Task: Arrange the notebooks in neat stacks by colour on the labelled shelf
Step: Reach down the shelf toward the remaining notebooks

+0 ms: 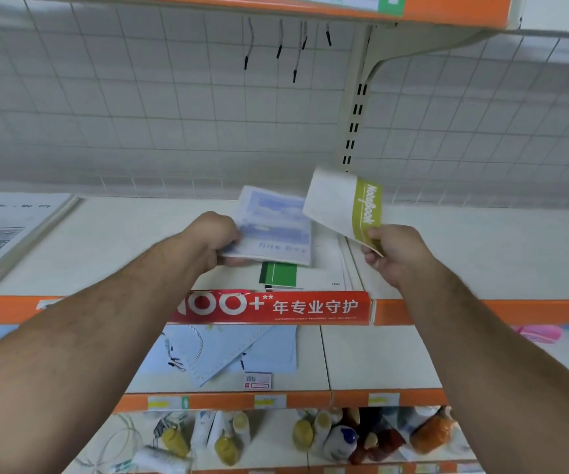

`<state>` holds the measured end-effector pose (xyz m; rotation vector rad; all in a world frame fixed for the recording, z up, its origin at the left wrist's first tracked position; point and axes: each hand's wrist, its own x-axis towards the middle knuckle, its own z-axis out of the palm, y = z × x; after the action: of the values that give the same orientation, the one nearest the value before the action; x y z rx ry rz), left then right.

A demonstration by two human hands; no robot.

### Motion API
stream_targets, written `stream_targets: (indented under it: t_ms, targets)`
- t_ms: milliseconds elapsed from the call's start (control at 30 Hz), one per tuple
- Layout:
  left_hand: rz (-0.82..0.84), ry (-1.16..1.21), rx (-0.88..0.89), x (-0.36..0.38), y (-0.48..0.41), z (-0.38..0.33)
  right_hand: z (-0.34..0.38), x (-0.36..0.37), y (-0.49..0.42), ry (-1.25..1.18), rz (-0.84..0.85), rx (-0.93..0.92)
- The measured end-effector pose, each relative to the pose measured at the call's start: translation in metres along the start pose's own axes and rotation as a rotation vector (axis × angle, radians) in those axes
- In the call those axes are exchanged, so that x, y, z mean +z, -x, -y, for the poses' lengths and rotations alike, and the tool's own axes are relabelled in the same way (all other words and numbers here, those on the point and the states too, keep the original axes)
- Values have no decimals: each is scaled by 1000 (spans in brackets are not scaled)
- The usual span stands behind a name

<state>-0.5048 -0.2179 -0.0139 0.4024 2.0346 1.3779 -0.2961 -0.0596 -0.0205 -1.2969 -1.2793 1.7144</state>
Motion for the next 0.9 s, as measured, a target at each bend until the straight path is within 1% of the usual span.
stream_targets:
  t_ms: [67, 333, 500, 700, 800, 900]
  targets:
    - [-38, 37, 7, -10, 0, 2, 4, 5, 3, -18, -2, -6]
    - [-66, 63, 14, -52, 13, 16, -5, 46, 36, 185, 68, -32]
    - [-85, 110, 16, -93, 28, 30, -13, 89, 64, 242, 138, -65]
    - [-143, 167, -9, -177, 55, 62, -28, 157, 118, 322, 210, -105]
    - [-156, 219, -24, -227, 75, 84, -42, 201, 150, 331, 266, -129]
    - [-207, 245, -33, -283, 95, 110, -61, 248, 188, 354, 328, -135]
